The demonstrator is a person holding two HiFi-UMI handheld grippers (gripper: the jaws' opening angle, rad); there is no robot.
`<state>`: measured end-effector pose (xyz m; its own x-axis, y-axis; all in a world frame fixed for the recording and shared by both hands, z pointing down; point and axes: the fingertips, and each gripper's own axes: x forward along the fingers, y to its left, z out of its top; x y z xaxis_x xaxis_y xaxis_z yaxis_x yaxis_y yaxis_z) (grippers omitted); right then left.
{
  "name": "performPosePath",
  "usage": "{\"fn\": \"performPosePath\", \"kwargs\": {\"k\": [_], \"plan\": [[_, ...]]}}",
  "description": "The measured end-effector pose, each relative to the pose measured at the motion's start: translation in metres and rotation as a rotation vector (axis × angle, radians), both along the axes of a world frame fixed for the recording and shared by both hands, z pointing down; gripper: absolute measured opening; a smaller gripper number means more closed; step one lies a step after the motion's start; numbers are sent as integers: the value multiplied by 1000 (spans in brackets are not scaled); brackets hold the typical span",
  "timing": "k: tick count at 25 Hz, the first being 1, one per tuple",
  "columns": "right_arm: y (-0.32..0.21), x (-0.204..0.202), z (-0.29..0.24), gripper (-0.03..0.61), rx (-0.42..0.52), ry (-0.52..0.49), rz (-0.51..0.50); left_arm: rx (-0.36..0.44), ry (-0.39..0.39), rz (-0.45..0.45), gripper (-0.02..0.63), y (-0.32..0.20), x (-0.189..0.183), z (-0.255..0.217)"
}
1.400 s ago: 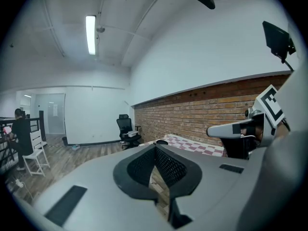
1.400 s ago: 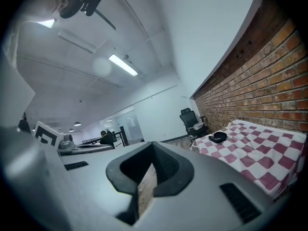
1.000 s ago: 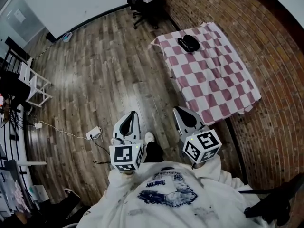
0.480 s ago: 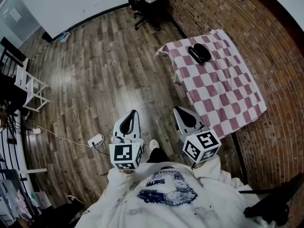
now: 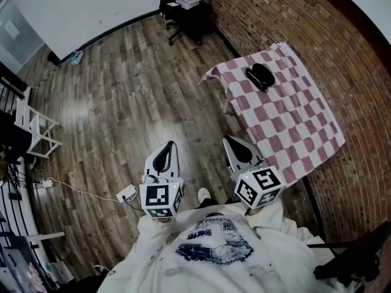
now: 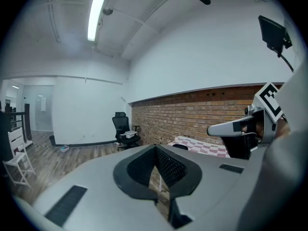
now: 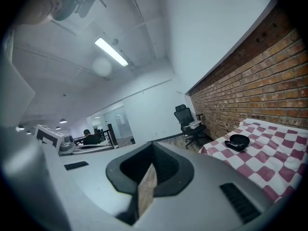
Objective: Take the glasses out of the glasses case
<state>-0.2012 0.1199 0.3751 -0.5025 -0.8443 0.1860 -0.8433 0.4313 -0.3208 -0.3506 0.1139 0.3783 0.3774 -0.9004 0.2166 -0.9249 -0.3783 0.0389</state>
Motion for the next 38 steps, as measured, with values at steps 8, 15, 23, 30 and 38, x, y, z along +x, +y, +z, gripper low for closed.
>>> {"fn": "performPosePath", "kwargs": {"k": [8, 15, 23, 30, 38], "plan": [[-17, -5, -6, 14, 12, 44, 46, 2, 46, -7, 9, -13, -18, 3], [-37, -22, -5, 14, 27, 51, 15, -1, 50, -53, 9, -24, -38, 8], [-75, -15, 3, 14, 17, 22, 32, -16, 14, -31, 9, -62, -29, 12], [-124, 19, 9, 14, 2, 9, 110, -30, -6, 39, 9, -118, 3, 16], [-182, 71, 13, 14, -11, -15, 209, -40, -34, 132, 9, -191, 54, 15]]}}
